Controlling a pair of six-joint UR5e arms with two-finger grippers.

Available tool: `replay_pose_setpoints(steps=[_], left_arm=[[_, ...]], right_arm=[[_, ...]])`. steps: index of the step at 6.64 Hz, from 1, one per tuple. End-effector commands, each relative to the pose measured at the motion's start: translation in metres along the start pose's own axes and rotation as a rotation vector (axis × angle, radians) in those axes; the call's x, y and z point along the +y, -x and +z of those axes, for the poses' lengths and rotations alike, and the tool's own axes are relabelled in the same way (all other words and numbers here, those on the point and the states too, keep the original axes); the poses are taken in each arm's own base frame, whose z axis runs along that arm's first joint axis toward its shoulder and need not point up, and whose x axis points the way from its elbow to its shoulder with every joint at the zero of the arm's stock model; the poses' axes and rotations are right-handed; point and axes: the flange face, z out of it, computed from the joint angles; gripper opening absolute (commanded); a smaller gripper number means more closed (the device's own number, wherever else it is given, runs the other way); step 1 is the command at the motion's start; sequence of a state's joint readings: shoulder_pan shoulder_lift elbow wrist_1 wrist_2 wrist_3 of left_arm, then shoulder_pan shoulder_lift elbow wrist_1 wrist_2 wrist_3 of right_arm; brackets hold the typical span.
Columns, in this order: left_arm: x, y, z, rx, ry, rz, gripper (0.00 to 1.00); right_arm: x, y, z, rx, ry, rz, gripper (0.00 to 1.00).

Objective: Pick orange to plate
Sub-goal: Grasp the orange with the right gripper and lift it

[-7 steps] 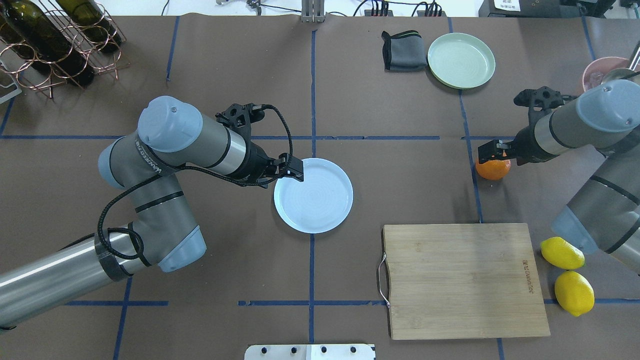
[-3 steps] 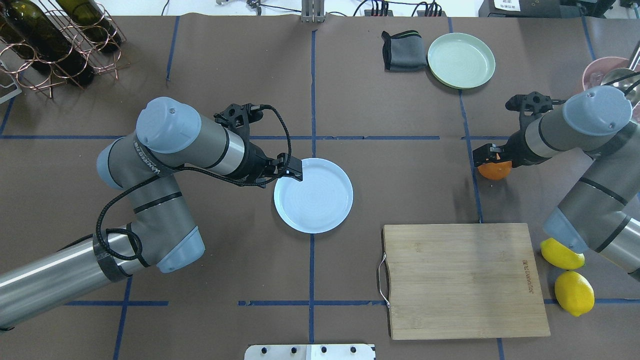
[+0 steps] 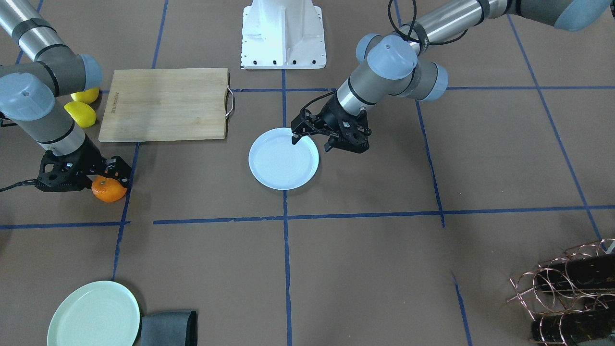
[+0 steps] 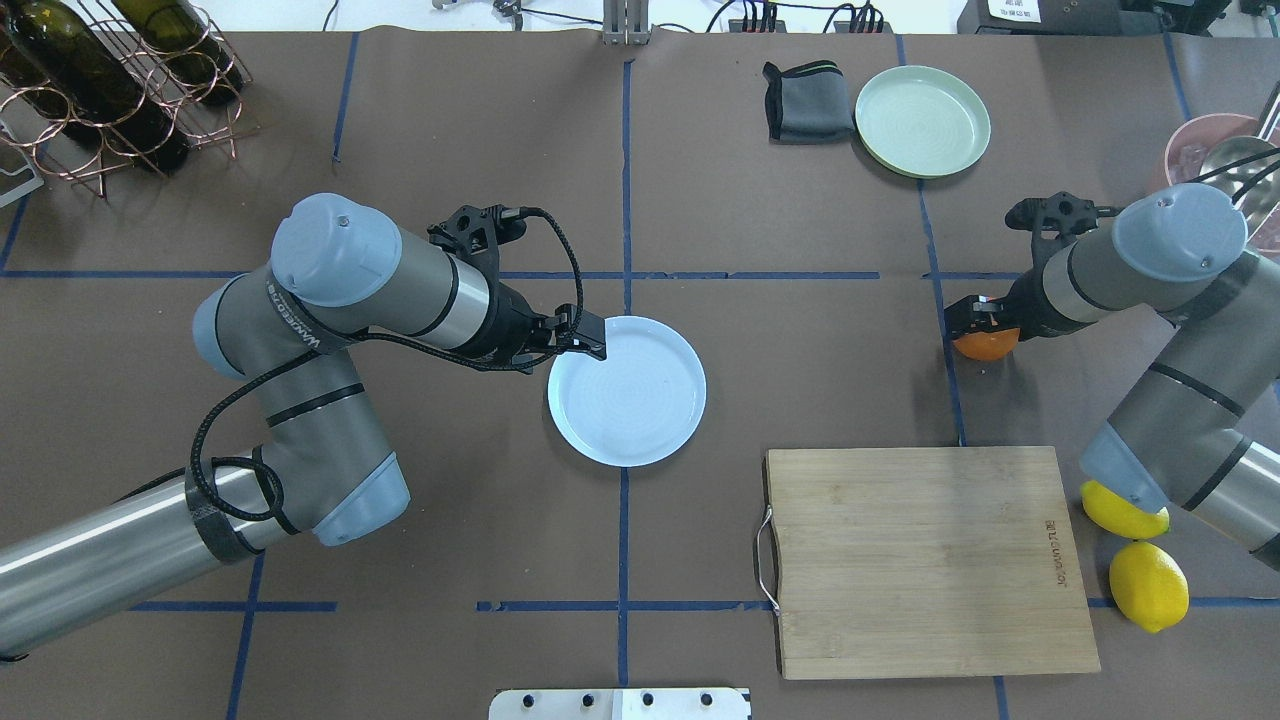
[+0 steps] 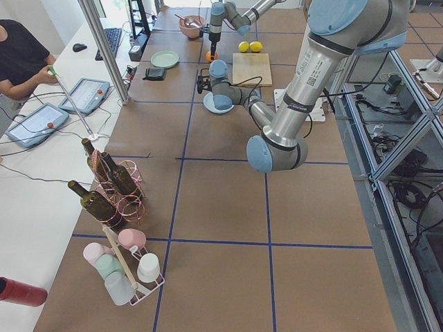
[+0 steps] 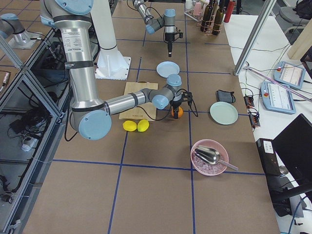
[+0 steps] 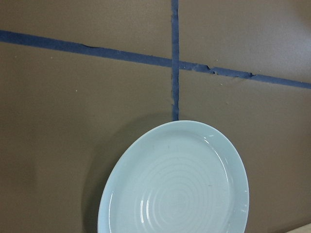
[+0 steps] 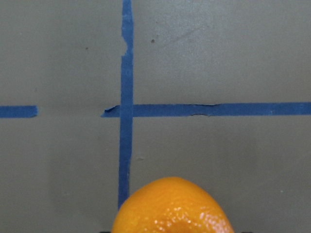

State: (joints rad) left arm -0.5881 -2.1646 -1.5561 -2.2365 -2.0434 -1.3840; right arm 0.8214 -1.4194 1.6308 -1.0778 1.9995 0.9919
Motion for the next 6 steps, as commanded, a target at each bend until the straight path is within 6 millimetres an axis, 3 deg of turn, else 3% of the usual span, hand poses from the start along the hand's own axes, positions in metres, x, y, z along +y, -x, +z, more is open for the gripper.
replay_pose_setpoints(steps=[1,2,3,4,5,6], left_arm=[[0.0,-0.001,-0.001,0.002,-0.001,0.0,1.0],[0.001,-0.003,-0.003,0.007,-0.002,0.002,1.0],[0.001,-0.013,-0.02,0.036,-0.015,0.016,1.0],[0.014,0.001,-0.048,0.056,-0.025,0.025,1.0],[0.015,0.011,-0.078,0.074,-0.051,0.035,1.0],[0.009,0.039,-0.1,0.054,-0.077,0.026,1.0]], right_arm=[[0.001,0.002,0.0,0.001,-0.004,-0.005,0.04],[0.001,0.009,-0.007,-0.017,-0.007,-0.014,0.0],[-0.009,0.047,-0.037,-0.074,-0.041,-0.03,0.0],[-0.021,0.094,-0.054,-0.113,-0.052,0.014,0.0],[-0.016,0.159,-0.063,-0.174,-0.038,0.078,0.0],[0.007,0.225,-0.064,-0.231,-0.01,0.121,0.0]])
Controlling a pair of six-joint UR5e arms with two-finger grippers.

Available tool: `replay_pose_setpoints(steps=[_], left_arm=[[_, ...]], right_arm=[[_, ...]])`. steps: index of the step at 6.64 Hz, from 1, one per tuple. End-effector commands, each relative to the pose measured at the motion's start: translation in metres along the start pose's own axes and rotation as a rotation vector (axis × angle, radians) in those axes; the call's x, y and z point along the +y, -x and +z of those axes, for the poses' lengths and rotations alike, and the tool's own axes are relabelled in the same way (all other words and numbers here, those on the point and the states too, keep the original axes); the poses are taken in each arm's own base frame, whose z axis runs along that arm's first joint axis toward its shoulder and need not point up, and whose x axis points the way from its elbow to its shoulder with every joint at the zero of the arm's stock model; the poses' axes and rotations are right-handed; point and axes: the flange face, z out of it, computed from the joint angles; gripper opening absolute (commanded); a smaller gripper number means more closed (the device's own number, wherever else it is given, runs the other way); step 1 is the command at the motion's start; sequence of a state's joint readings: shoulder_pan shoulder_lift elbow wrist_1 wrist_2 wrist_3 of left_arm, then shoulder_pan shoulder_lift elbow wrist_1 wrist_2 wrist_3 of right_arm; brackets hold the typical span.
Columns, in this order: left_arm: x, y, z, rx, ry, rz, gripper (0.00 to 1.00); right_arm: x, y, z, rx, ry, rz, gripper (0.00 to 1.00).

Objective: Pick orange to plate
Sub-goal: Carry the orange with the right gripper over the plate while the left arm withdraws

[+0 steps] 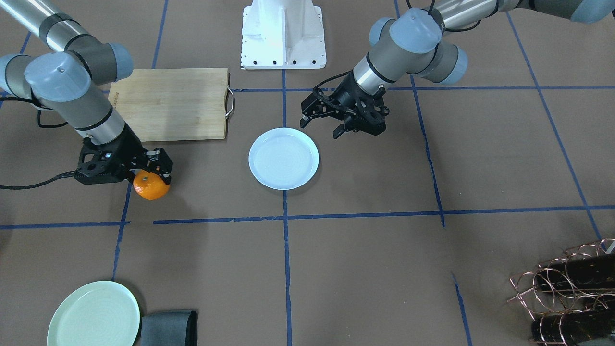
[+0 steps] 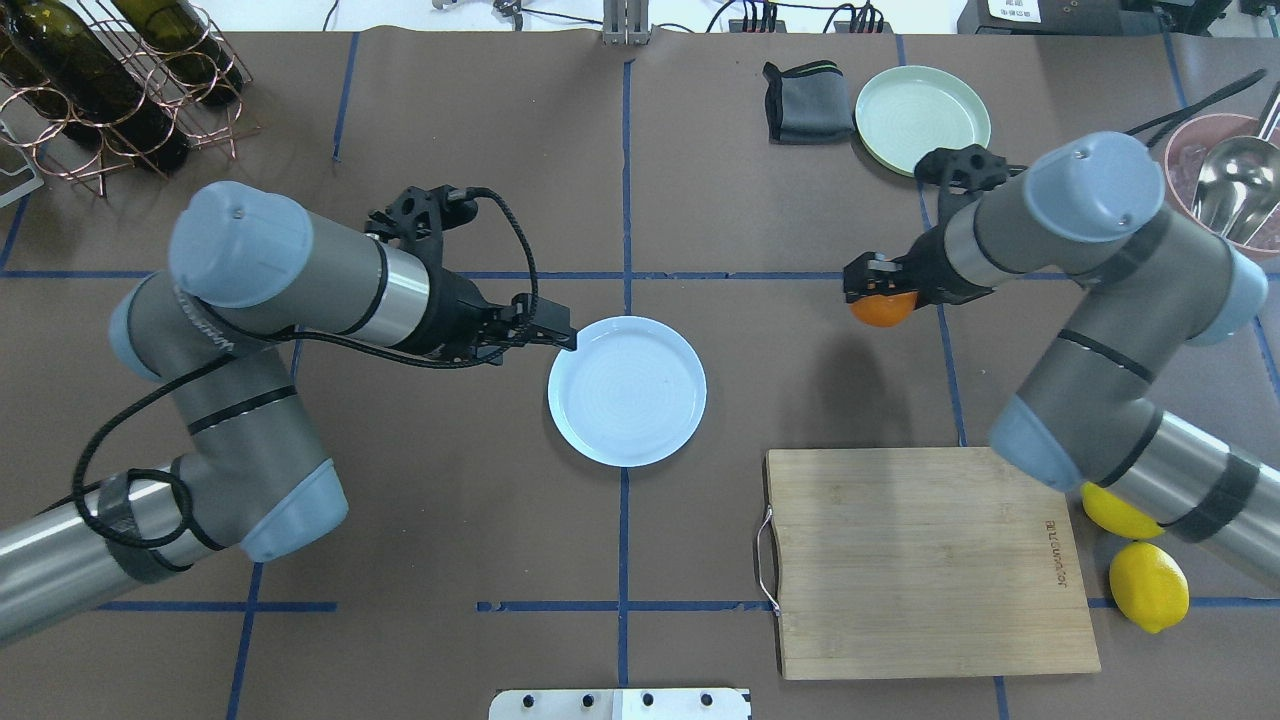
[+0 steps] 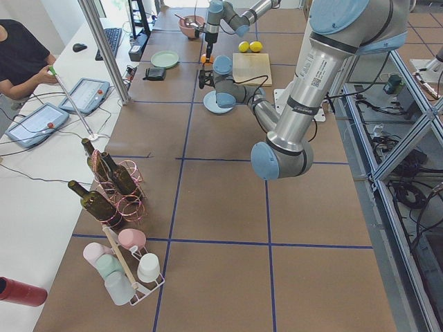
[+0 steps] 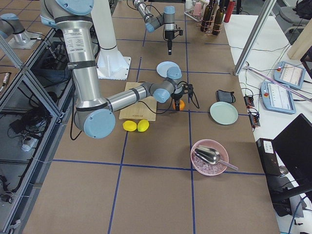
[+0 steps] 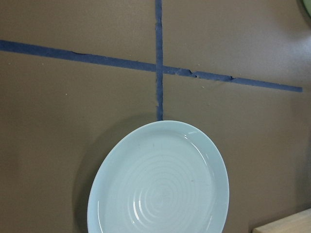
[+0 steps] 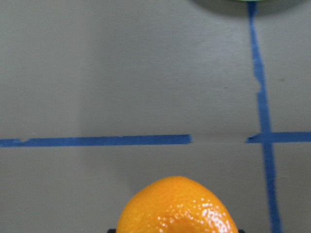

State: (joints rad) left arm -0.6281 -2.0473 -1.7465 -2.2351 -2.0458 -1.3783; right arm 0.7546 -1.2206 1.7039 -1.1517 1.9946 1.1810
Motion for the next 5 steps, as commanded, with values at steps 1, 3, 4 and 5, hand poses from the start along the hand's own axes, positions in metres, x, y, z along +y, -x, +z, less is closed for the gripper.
replay_pose_setpoints(steps=[1,3,4,5], left_arm=[[-0.01,0.045,-0.048,-0.03,-0.054,0.015,1.0],[-0.009,0.089,-0.078,-0.081,-0.077,0.081,1.0],[-0.004,0.099,-0.084,-0.092,-0.076,0.081,1.0],[-0.004,0.102,-0.085,-0.096,-0.078,0.079,1.0]], right_arm=[[0.05,0.121,0.011,-0.095,0.024,0.038,0.0],[0.08,0.213,0.036,-0.092,0.024,0.076,0.0],[0.089,0.227,0.054,-0.072,0.009,0.067,0.0],[0.087,0.228,0.065,-0.051,0.001,0.069,0.0]])
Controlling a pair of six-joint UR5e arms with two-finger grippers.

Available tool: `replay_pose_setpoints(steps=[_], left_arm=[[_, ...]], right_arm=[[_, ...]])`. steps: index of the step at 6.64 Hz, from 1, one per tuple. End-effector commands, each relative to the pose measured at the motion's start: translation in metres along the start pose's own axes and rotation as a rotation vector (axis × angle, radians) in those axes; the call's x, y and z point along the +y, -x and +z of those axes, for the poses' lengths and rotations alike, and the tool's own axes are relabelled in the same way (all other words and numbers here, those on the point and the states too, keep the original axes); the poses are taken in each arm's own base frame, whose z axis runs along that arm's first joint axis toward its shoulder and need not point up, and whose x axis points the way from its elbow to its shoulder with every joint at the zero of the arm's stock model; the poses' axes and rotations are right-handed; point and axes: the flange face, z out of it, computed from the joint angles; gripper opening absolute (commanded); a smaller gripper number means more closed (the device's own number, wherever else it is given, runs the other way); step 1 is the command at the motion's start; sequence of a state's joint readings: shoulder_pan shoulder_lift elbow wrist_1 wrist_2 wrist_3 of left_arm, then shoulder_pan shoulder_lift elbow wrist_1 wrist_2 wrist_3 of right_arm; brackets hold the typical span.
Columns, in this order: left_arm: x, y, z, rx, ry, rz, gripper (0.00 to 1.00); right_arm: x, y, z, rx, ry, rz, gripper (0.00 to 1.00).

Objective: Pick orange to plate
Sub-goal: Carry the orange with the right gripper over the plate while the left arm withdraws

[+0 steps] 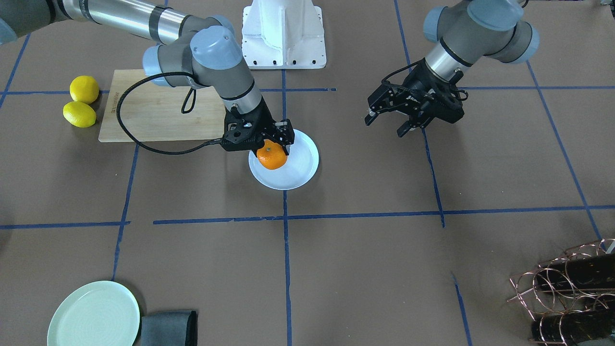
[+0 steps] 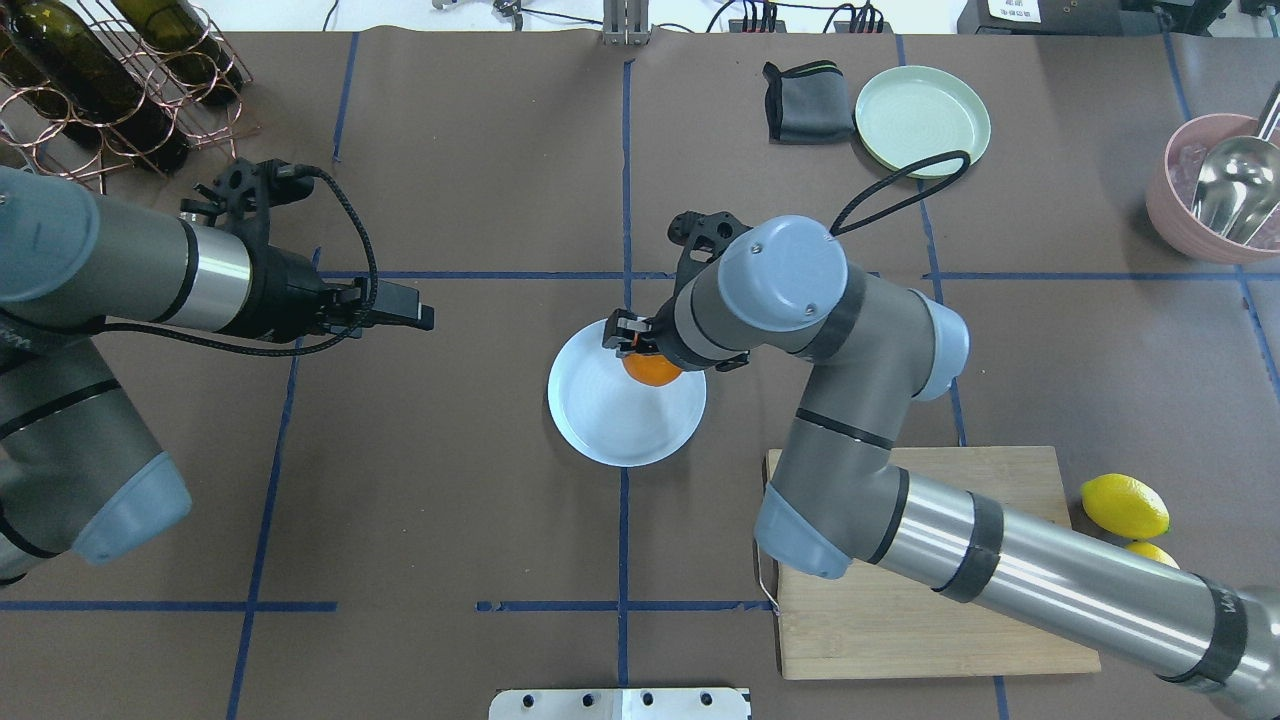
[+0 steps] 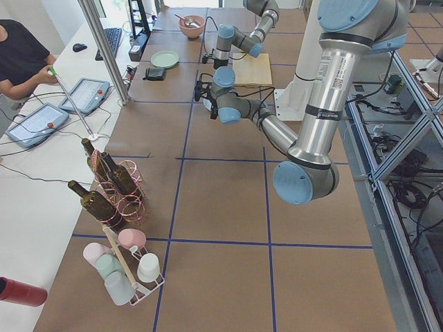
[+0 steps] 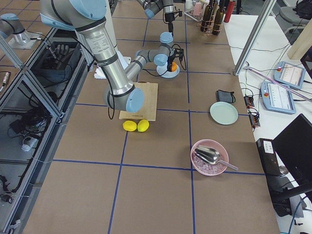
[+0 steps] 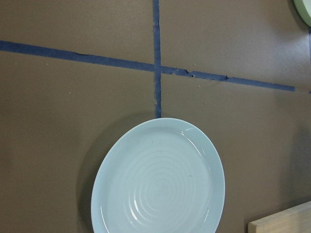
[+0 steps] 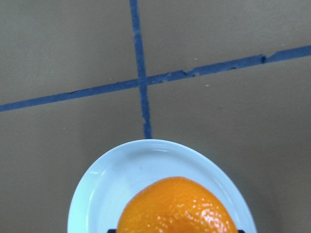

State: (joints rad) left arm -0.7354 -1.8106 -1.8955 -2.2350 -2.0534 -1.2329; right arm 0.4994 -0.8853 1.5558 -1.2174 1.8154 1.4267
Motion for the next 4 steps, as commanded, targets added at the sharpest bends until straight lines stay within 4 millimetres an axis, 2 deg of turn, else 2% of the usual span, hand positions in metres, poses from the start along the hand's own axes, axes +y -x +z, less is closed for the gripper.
replay_pose_setpoints(steps=[1,3,4], left_arm=[[0.002,0.009,-0.003,-0.012,-0.002,0.0,1.0],[0.002,0.01,-0.004,-0.013,-0.003,-0.001,1.0],[0.002,0.01,-0.003,-0.014,-0.003,0.0,1.0]], right_arm=[[0.009,0.011,0.019,0.025,-0.005,-0.003,0.0],[0.02,0.009,0.035,0.051,-0.008,-0.016,0.0],[0.021,0.009,0.036,0.053,-0.006,-0.016,0.86]])
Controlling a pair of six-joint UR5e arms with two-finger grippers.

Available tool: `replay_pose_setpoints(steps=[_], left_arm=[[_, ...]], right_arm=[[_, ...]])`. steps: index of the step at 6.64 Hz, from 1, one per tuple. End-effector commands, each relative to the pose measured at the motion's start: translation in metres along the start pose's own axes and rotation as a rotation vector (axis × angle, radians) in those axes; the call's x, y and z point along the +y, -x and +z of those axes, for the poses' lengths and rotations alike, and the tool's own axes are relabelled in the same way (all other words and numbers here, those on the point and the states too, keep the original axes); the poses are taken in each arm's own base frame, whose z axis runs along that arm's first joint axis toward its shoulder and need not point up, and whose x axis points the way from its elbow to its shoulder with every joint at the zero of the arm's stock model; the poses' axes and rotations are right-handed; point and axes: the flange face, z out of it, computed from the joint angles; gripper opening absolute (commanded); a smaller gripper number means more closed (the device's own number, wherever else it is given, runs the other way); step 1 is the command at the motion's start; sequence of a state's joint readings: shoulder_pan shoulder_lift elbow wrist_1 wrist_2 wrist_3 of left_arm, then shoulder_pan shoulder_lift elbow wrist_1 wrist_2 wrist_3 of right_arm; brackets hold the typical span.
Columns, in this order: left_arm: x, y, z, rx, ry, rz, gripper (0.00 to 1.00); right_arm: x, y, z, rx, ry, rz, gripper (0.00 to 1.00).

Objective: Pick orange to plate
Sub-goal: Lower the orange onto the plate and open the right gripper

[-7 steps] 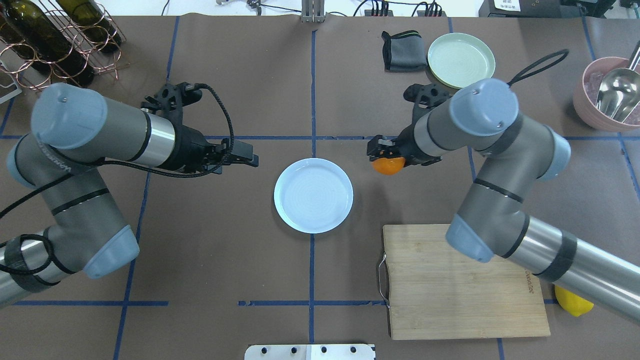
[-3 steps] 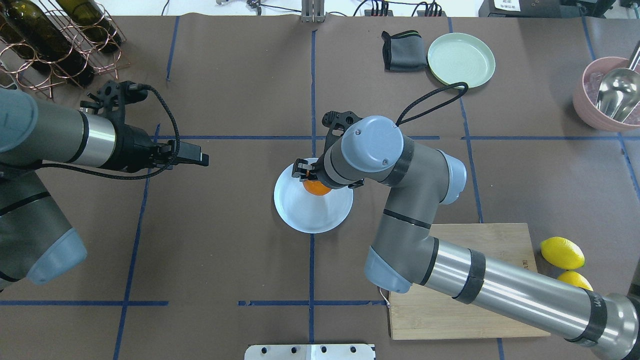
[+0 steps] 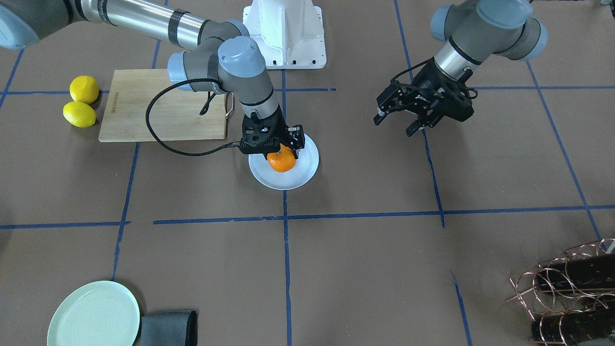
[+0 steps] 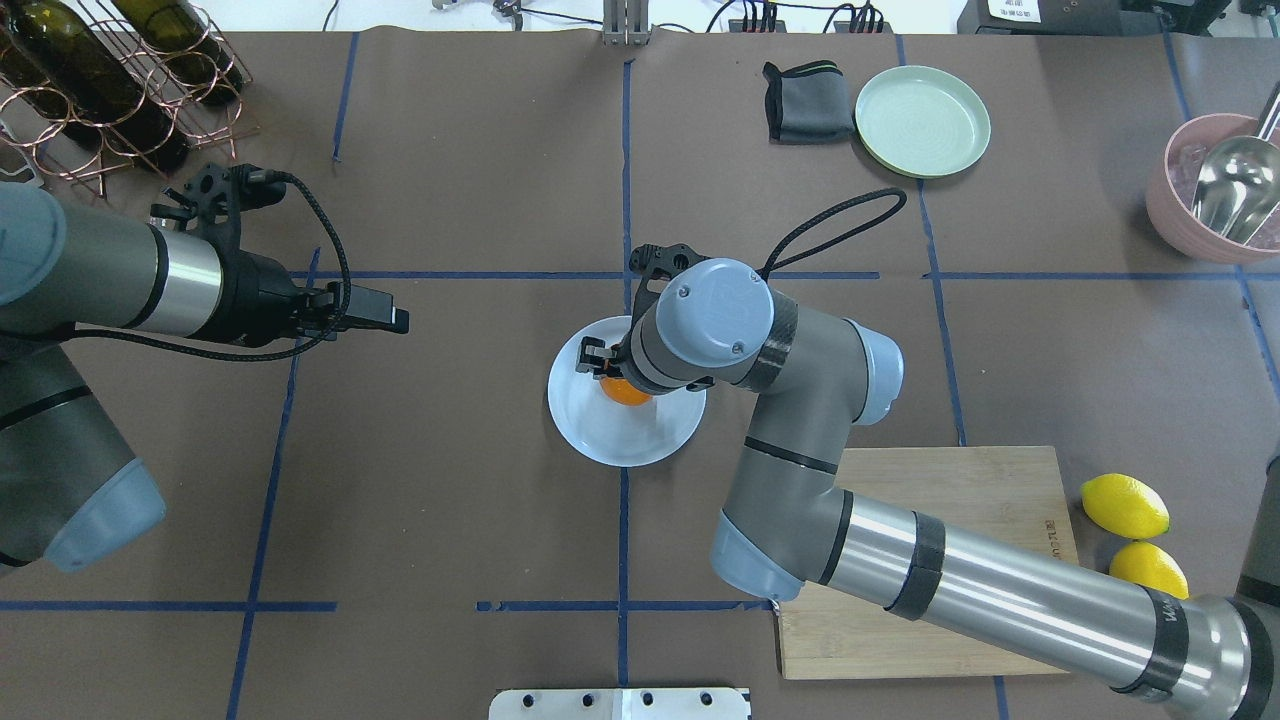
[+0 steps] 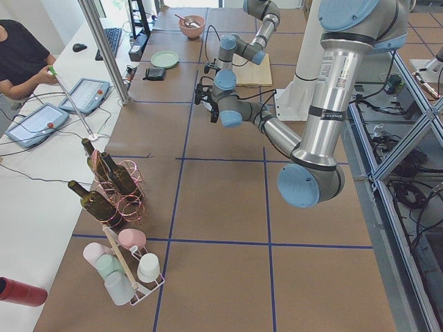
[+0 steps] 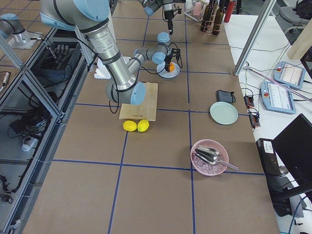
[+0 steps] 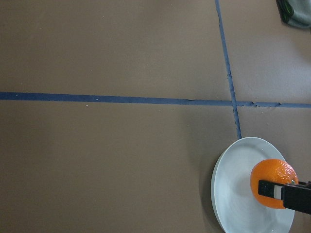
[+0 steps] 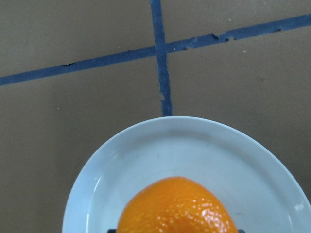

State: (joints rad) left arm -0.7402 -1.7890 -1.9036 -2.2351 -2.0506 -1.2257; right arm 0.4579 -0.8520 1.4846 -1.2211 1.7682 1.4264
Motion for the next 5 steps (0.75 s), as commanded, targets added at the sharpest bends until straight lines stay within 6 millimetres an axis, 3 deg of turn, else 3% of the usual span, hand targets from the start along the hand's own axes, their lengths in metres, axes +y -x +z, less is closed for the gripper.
replay_pose_setpoints(steps=[1,2,3,4,5], left_arm=[[0.0,-0.001,0.0,0.001,-0.001,0.001,1.0],[0.0,-0.002,-0.002,0.004,-0.003,0.002,1.0],[0.0,-0.004,-0.003,0.009,-0.002,0.005,1.0],[-0.006,-0.001,-0.01,0.006,-0.016,0.004,1.0],[-0.03,0.027,-0.031,-0.022,-0.01,0.071,1.0]], right_arm=[[0.003,0.0,0.004,0.006,-0.004,0.0,1.0],[0.003,0.001,-0.001,-0.001,-0.006,-0.005,1.0],[-0.005,0.004,-0.022,-0.033,-0.016,-0.004,1.0],[-0.027,-0.018,-0.09,-0.078,0.006,0.016,1.0],[-0.049,-0.082,-0.158,-0.114,0.067,0.047,1.0]])
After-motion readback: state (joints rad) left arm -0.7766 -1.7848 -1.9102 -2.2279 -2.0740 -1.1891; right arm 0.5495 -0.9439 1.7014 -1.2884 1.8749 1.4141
